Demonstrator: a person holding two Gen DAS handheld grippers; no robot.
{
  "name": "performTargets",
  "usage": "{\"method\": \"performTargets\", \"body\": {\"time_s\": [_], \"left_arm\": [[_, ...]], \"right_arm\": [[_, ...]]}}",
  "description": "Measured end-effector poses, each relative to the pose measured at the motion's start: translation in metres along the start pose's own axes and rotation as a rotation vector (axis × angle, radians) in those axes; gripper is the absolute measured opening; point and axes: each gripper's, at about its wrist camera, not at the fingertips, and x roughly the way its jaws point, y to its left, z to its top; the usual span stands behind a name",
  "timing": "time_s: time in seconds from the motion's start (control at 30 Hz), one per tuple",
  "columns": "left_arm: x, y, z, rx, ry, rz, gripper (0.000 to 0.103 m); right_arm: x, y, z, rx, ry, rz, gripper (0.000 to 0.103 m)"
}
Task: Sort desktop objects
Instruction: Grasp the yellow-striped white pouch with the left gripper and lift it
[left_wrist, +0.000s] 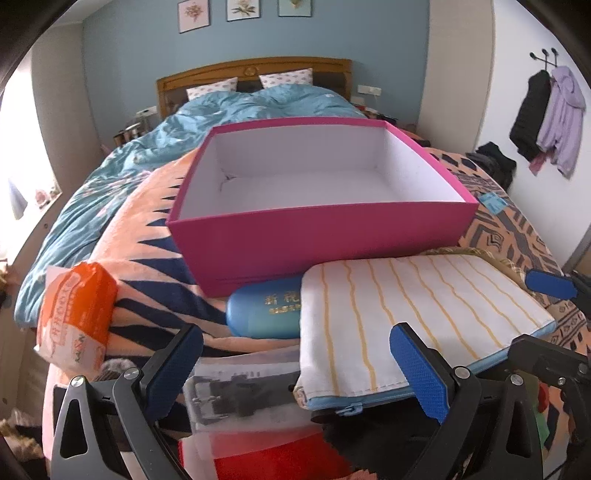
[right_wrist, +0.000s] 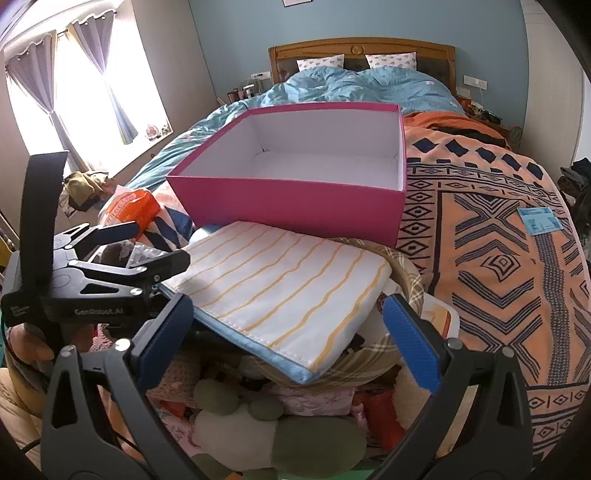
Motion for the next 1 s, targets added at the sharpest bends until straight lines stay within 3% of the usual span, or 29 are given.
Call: {"method": "performTargets", "body": {"time_s": [0.37, 0.63, 0.87, 1.0], "left_arm": [[0.024, 0.003, 0.009, 0.037, 0.084, -0.083, 0.103], [0.038, 0.009, 0.014, 0.046, 0.184, -0.203, 0.103], [0.05, 0.017, 0.018, 0.025, 0.264, -0.309, 0.103], [0.049, 0.015, 0.019, 0.05, 0.273, -0.317, 0.102]], "right_arm": [[0.016, -0.004, 0.01, -0.014, 0.117, 0.009, 0.097], [0.028, -0.007, 0.013, -0.033, 0.194, 0.01, 0.096], [0.035, -0.014, 0.018, -0.007, 0.219, 0.0, 0.094], [0.039, -0.018, 0.021, 0.013, 0.239, -0.007, 0.093]]}}
